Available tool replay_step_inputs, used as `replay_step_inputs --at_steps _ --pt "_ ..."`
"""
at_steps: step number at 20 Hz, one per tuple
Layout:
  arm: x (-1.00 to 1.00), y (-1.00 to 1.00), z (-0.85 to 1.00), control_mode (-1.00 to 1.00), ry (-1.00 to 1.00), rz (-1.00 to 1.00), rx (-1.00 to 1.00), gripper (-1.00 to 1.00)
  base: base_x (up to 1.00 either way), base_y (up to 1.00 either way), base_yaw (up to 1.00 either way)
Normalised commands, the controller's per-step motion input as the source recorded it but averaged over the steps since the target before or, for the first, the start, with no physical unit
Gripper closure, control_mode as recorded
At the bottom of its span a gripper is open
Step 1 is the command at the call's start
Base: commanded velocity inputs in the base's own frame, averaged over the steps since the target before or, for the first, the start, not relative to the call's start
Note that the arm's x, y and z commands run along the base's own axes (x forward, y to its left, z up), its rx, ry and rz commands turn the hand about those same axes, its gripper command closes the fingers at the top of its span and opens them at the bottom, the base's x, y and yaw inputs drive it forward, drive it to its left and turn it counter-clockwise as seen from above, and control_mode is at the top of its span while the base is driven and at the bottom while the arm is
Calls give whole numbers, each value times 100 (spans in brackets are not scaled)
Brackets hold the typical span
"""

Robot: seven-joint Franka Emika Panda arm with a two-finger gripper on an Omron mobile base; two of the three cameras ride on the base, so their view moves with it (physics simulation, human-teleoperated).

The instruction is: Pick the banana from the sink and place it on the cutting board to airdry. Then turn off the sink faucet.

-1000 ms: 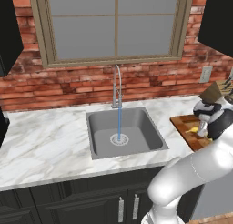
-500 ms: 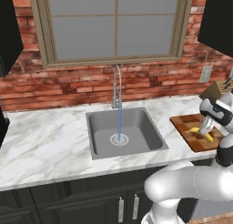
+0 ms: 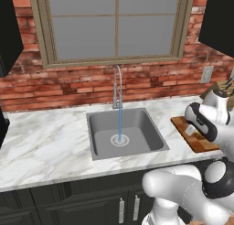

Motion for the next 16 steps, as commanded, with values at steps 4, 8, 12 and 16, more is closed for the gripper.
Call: replay_step_inputs --at_steps 4,8,12,16 --pt "0 11 3 -100 12 -13 0 -100 0 0 0" --pt "-2 16 -3 -100 3 0 0 -100 0 0 0" --pt "-1 7 22 -100 5 -10 12 -100 0 0 0" --pt "0 0 50 -100 8 -24 24 -100 0 0 0"
